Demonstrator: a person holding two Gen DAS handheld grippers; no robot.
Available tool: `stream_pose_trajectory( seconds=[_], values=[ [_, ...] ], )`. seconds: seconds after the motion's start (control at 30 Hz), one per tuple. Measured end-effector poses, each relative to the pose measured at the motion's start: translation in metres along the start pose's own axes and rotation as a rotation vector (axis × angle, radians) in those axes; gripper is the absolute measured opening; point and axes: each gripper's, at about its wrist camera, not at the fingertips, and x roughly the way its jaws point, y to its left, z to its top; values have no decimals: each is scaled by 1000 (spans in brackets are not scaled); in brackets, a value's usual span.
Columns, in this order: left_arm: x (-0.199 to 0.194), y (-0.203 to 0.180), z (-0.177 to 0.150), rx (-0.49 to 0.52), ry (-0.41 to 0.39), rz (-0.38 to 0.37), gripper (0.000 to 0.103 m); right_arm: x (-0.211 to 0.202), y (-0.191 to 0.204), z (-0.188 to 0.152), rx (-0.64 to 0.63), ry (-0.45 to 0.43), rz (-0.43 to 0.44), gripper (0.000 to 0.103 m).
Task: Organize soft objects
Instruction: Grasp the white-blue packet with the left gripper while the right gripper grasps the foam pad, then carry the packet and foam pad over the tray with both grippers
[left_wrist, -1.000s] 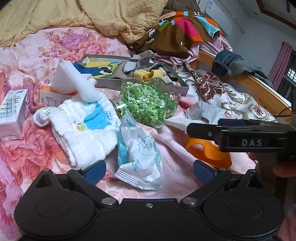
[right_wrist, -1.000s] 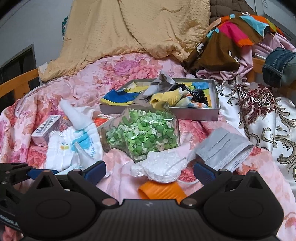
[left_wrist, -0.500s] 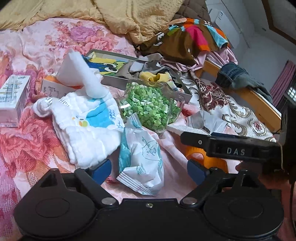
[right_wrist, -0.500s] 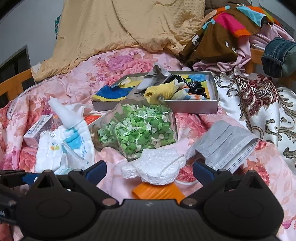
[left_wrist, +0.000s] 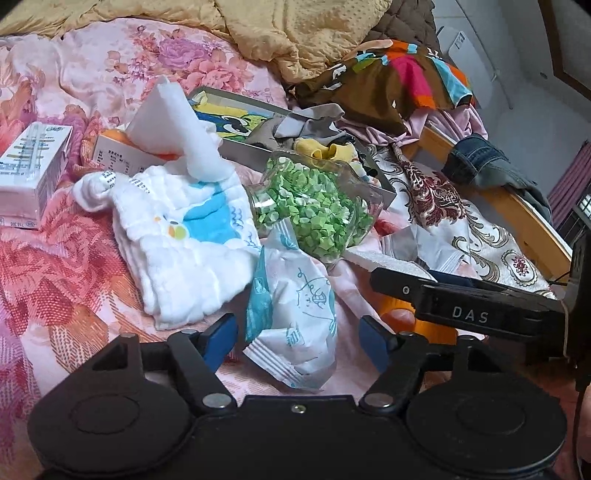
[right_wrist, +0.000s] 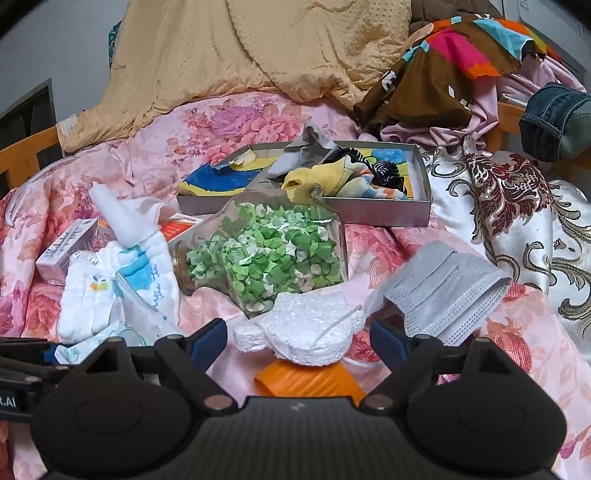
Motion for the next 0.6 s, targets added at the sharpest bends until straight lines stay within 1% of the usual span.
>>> stream_pose_trajectory(
  seconds=[0.03,0.1,0.2,0.37,0.4,0.5,0.6],
  values=[
    [0,1,0,-6,1,-2,67,0,0,0,-3,1,-1,85],
    [1,1,0,-18,5,-5,59,0,1,-1,-8,2,-3,83],
    [2,3,0,-31,9,-7,54,1,1,-1,-14,8,-6,79],
    [1,5,0,-46,8,-10,50,1,1,-1,-17,7,-13,77],
    [1,6,0,-49,8,-10,47,1,1,-1,-19,6,-13,77],
    [1,7,0,-61,7,-8,42,0,1,0,-22,2,-14,76],
    [0,8,0,-69,1,-2,40,-2,0,0,-21,-5,-11,75]
  ],
)
